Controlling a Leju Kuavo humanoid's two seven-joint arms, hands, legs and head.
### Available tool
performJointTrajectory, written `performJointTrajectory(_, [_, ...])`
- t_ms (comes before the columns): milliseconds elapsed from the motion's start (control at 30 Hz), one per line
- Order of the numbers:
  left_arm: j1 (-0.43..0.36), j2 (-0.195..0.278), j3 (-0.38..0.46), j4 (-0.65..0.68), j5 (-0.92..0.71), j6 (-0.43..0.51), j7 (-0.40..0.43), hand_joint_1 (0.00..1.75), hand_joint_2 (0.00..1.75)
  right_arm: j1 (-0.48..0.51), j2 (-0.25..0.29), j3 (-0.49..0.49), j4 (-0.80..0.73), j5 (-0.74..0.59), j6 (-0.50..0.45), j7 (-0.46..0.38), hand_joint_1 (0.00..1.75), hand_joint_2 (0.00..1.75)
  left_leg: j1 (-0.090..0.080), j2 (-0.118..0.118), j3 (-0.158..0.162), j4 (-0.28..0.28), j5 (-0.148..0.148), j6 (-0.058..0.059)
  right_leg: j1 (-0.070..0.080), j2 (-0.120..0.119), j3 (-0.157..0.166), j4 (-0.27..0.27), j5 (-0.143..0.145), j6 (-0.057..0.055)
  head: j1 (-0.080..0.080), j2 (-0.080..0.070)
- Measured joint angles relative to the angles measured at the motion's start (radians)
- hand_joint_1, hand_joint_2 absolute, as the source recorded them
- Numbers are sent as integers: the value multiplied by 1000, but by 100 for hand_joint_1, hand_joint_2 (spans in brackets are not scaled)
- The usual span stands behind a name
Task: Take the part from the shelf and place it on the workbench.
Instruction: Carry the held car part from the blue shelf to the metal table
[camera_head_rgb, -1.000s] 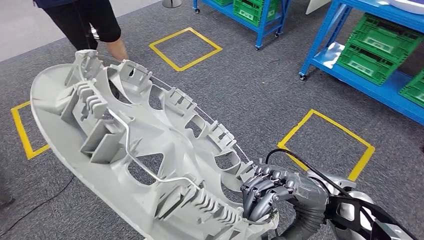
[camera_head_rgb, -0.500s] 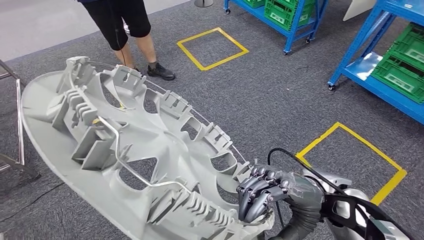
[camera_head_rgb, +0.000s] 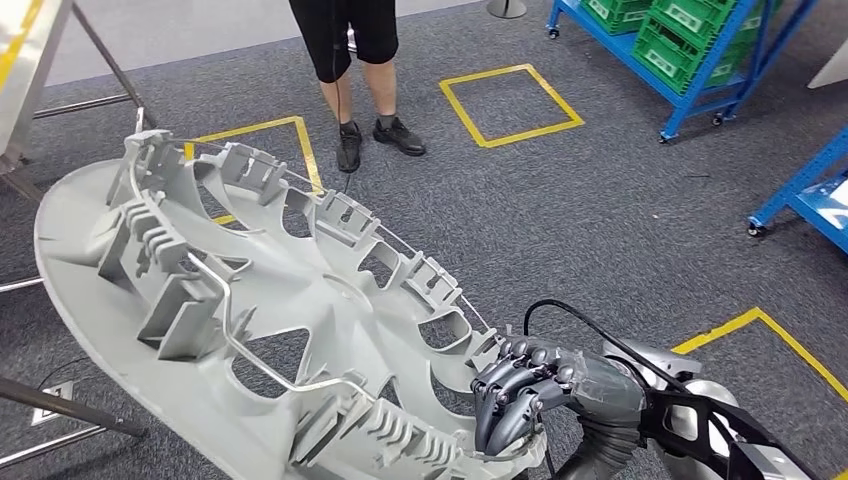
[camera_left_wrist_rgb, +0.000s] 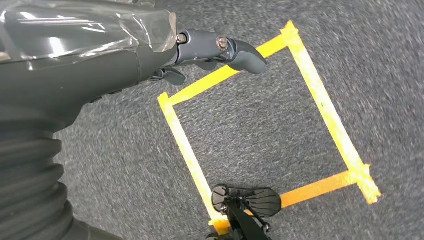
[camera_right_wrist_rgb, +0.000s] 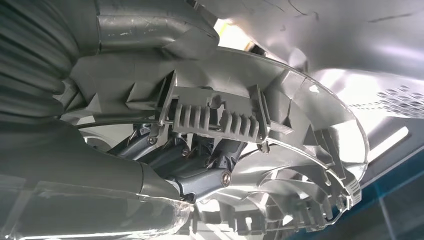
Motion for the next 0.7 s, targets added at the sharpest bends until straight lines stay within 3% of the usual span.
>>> performJointTrajectory(67, [0,0,0,0,-4,1,-3,0,175,1,-3,0,2,2,0,-2,161,175,4,-31,-5,17,-10,-14,-9,28,60,-134,59,19,2,0])
performJointTrajectory(133, [2,1,0,-1,-8,3,-6,0,175,2,-4,1,3,2,0,-7,161,175,5,-51,-15,32,-19,-27,-9,50,89,-191,80,10,5,0])
performJointTrajectory(200, [5,1,0,-1,-11,4,-9,0,175,2,-4,1,3,2,0,-13,161,175,8,-63,-22,36,-21,-33,-6,40,90,-189,79,-10,5,0])
performJointTrajectory(233, [7,0,1,-1,-13,5,-10,0,175,1,-4,1,3,4,0,-14,161,175,8,-52,-26,41,-23,-37,-5,32,92,-190,78,-16,5,0])
performJointTrajectory(300, [7,2,0,-2,-17,8,-12,0,175,3,-4,0,3,4,-1,-17,161,175,6,5,-52,95,-50,-43,-5,12,97,-191,77,-27,0,0])
performJointTrajectory(333, [5,2,0,-2,-19,9,-13,0,175,4,-4,-1,3,4,-1,-18,161,175,5,40,-81,151,-76,-46,-1,2,100,-192,74,-31,-3,0])
performJointTrajectory(367, [3,3,0,-2,-19,10,-13,0,175,6,-4,-1,3,4,-1,-19,161,175,5,61,-117,221,-106,-47,3,-8,101,-192,72,-35,-5,0])
performJointTrajectory(433, [2,2,0,-2,-20,10,-14,0,175,8,-5,-2,3,4,0,-20,161,175,6,72,-181,331,-139,-45,12,-33,103,-192,66,-42,-5,0])
performJointTrajectory(467, [2,2,0,-2,-20,10,-14,0,175,9,-5,-1,3,4,-1,-19,161,175,5,73,-189,337,-130,-41,16,-45,105,-192,63,-45,-5,0])
performJointTrajectory(533, [3,3,0,-2,-20,11,-15,0,175,10,-5,-1,3,4,-1,-19,161,175,-4,89,-141,233,-67,-23,24,-69,113,-192,56,-49,-5,0])
performJointTrajectory(600, [1,6,0,-5,-20,11,-15,0,175,10,-5,-2,3,4,-1,-19,161,175,-25,138,-75,105,-22,-1,29,-90,123,-194,48,-47,-4,0])
performJointTrajectory(667, [0,8,0,-8,-20,12,-16,0,175,11,-5,-2,3,4,-1,-20,161,175,-40,161,-55,60,-20,11,30,-112,127,-197,42,-40,-4,0])
performJointTrajectory(700, [0,8,0,-8,-20,12,-16,0,175,11,-5,-2,3,4,-1,-20,161,175,-41,148,-54,55,-19,14,31,-124,130,-200,40,-37,-5,0])
